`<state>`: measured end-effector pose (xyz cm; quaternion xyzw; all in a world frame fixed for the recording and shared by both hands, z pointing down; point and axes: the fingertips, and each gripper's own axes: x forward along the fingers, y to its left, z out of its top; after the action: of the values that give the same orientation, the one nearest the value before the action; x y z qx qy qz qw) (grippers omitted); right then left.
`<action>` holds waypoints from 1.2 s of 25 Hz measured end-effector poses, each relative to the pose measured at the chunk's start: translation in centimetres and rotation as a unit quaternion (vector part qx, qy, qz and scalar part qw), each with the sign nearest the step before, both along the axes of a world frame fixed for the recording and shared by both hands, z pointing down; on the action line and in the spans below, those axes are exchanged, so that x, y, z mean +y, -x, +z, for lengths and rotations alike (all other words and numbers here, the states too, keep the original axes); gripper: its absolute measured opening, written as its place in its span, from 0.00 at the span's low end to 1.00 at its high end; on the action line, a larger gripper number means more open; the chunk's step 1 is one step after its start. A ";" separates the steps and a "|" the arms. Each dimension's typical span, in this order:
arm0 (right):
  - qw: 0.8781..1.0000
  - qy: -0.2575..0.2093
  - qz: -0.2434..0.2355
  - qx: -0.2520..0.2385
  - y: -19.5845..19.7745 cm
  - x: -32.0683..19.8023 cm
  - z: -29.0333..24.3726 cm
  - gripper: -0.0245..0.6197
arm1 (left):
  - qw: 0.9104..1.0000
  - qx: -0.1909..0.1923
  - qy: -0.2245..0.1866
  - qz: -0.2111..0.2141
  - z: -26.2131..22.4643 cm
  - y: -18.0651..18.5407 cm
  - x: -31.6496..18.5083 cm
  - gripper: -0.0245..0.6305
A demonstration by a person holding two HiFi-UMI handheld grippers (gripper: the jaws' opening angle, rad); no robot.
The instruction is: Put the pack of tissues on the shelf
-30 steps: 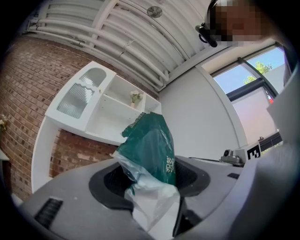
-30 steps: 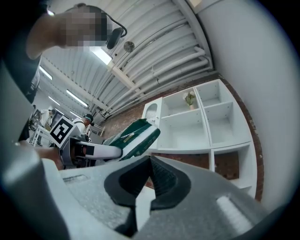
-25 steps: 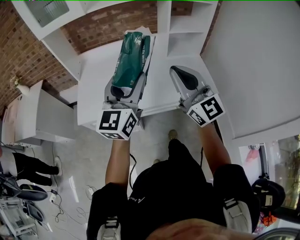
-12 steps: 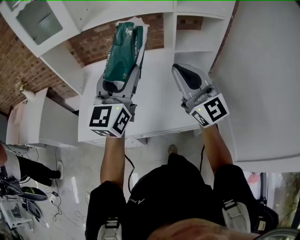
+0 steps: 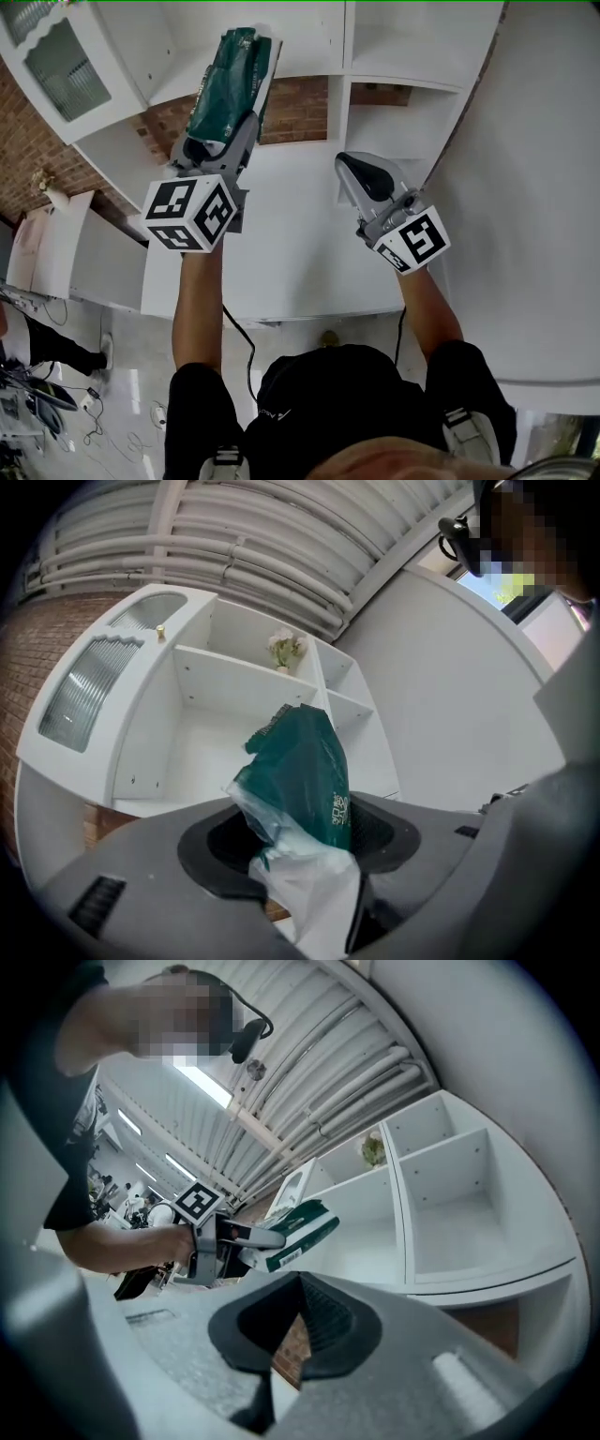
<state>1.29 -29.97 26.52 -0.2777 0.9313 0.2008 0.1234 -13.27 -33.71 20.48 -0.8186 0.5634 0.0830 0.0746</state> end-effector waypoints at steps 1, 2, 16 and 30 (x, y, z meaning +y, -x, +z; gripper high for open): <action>1.000 0.000 -0.004 0.002 -0.1 -0.6 0.0 0.04 | 1.000 -0.002 0.004 -0.003 -0.4 0.0 -0.9 0.41; 1.000 -0.001 -0.006 0.002 -0.3 -1.1 -0.1 0.04 | 1.000 -0.003 0.008 -0.006 -0.8 0.0 -1.8 0.41; 1.000 -0.011 -0.002 0.002 0.2 -3.8 -1.3 0.04 | 0.991 -0.081 0.107 -0.019 -4.2 1.4 -11.8 0.41; 0.999 -0.033 0.008 0.003 0.2 -4.5 -2.9 0.04 | 0.966 -0.119 0.229 -0.019 -2.8 1.6 -18.4 0.42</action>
<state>1.05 -34.47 23.66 -0.2806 0.9221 0.2334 0.1284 -14.82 -52.08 17.71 -0.8071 0.5697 -0.1479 -0.0472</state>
